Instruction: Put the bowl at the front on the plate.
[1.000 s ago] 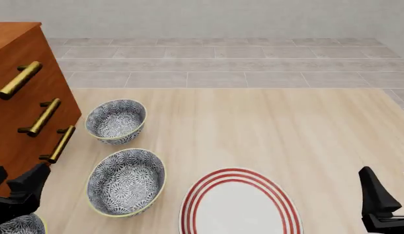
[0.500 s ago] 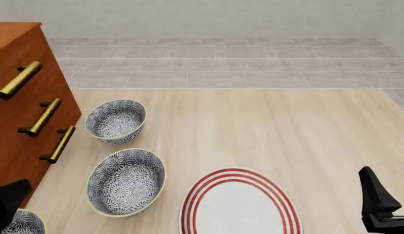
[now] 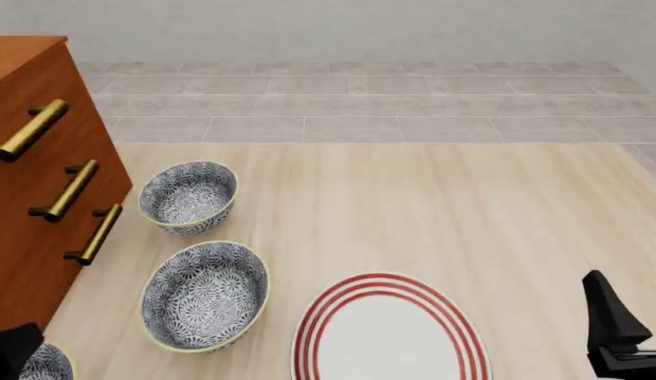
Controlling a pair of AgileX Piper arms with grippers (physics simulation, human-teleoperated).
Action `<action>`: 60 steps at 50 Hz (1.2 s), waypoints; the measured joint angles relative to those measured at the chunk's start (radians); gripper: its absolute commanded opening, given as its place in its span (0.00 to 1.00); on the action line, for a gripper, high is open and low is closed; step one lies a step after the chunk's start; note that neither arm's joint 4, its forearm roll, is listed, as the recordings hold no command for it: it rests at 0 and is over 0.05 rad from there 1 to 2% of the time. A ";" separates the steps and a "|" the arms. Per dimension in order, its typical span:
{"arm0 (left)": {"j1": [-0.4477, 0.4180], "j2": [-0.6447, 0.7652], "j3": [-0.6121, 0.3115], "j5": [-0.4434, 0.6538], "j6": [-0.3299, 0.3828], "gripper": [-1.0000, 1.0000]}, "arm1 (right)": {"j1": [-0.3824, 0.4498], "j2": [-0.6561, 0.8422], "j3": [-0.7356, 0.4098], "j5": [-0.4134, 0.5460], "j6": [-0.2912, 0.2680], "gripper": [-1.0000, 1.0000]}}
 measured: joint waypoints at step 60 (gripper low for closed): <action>0.058 0.142 0.330 -0.319 -0.014 1.00 | 0.000 0.000 0.000 0.000 0.000 1.00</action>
